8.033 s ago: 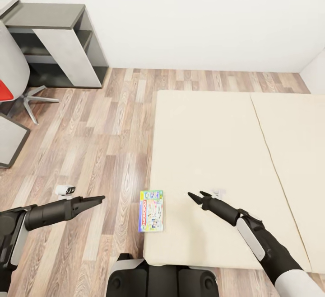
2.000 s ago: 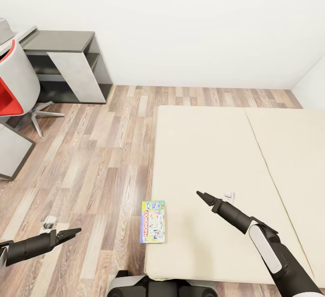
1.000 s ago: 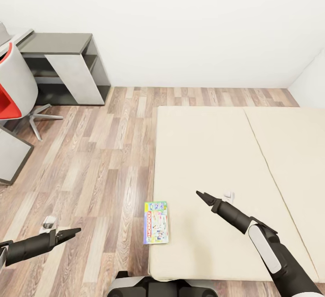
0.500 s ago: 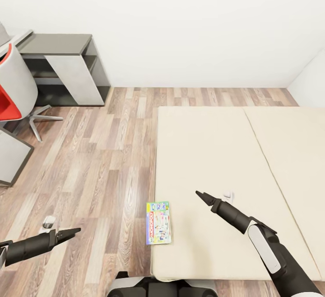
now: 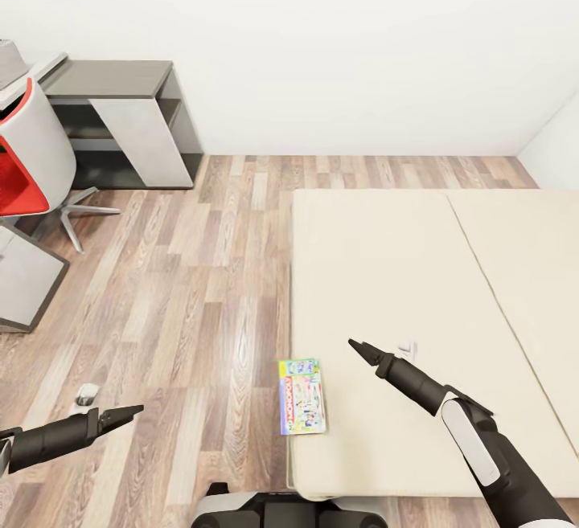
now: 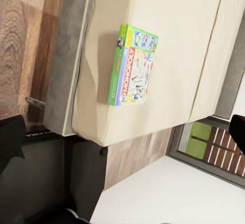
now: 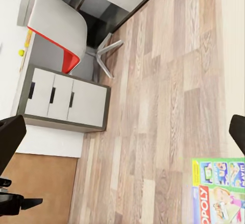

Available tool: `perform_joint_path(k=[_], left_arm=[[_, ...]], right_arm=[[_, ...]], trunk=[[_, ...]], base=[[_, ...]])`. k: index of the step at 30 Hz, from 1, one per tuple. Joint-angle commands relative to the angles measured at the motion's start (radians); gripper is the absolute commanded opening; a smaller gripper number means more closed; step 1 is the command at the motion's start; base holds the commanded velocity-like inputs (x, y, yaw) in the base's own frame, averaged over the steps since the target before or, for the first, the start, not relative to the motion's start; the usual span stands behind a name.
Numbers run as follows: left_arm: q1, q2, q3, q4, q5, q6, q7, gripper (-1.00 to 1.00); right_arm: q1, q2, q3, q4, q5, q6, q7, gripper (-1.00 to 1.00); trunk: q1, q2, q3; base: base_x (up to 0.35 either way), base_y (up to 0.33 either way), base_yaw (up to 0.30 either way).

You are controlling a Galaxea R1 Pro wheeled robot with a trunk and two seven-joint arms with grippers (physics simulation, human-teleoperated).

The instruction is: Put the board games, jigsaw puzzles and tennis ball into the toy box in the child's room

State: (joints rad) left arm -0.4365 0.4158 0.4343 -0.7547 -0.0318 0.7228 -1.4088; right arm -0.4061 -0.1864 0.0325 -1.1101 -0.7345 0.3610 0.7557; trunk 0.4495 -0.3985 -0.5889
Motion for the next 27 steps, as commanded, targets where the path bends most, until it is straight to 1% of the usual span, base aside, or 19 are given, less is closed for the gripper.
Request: perform_joint_path(k=[1,27], left_arm=[[-0.001,0.0,0.002,0.0,-0.003,0.01,-0.005,1.0],[-0.001,0.003,0.003,0.0,-0.003,0.01,-0.007,1.0]], right_arm=[[0.0,0.0,0.001,-0.001,-0.01,0.009,-0.001,1.0],[0.0,-0.001,0.001,-0.001,-0.01,0.009,0.001,1.0]], trunk=[[0.001,-0.002,-0.001],[0.001,-0.002,-0.001]], base=[[0.0,0.179,0.0],[0.0,0.179,0.0]])
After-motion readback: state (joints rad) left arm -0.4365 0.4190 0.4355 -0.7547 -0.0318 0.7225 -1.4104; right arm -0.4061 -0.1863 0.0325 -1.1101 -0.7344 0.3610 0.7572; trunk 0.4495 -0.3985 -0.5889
